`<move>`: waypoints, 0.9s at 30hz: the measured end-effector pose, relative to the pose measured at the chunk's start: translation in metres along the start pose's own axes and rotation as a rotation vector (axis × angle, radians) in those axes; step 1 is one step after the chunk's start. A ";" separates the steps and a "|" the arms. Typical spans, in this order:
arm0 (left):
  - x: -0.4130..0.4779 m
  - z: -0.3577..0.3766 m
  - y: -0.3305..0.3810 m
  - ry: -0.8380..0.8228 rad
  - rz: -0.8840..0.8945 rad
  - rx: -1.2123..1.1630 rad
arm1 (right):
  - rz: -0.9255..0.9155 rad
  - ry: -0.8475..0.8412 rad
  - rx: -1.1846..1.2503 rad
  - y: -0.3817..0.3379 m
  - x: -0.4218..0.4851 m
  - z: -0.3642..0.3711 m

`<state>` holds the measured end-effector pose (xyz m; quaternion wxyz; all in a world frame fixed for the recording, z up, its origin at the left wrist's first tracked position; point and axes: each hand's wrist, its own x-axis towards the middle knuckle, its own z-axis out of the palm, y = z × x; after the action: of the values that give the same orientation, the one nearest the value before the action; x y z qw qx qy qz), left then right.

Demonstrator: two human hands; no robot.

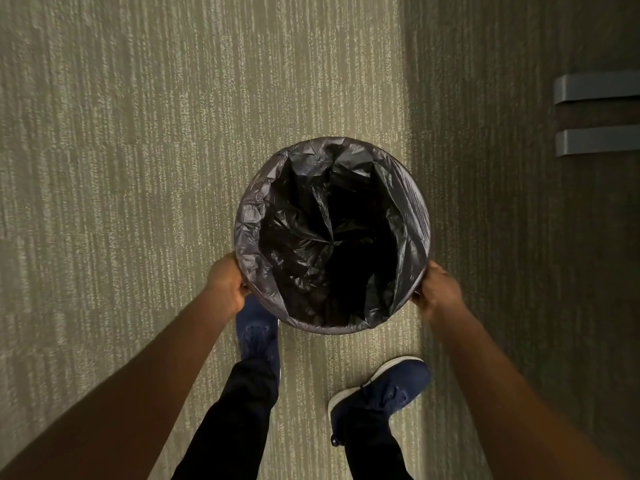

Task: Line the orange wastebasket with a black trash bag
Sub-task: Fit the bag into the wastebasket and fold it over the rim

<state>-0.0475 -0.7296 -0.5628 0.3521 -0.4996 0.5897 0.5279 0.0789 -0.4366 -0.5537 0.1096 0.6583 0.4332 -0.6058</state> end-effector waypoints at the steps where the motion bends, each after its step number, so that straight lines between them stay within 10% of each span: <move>1: 0.004 -0.001 0.001 0.011 0.000 0.032 | 0.004 0.020 -0.019 -0.003 0.004 0.002; 5: 0.004 -0.001 0.013 0.023 0.036 0.081 | -0.072 0.146 -0.112 -0.025 0.008 0.004; 8: -0.006 0.000 0.031 0.105 0.159 -0.010 | -0.629 0.418 -0.397 -0.049 -0.017 0.001; 12: -0.021 0.007 0.039 0.041 0.307 -0.001 | -1.156 0.052 -0.474 -0.060 -0.062 0.045; 17: -0.028 0.029 0.032 0.172 0.493 0.129 | -0.398 -0.586 -0.848 -0.032 -0.030 0.127; 27: -0.021 0.027 0.027 0.134 0.586 0.138 | -0.056 -0.473 -0.864 0.016 0.088 0.190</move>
<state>-0.0708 -0.7000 -0.5409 0.1784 -0.3170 0.7651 0.5313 -0.0527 -0.5348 -0.6841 0.4516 0.3850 0.6256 -0.5064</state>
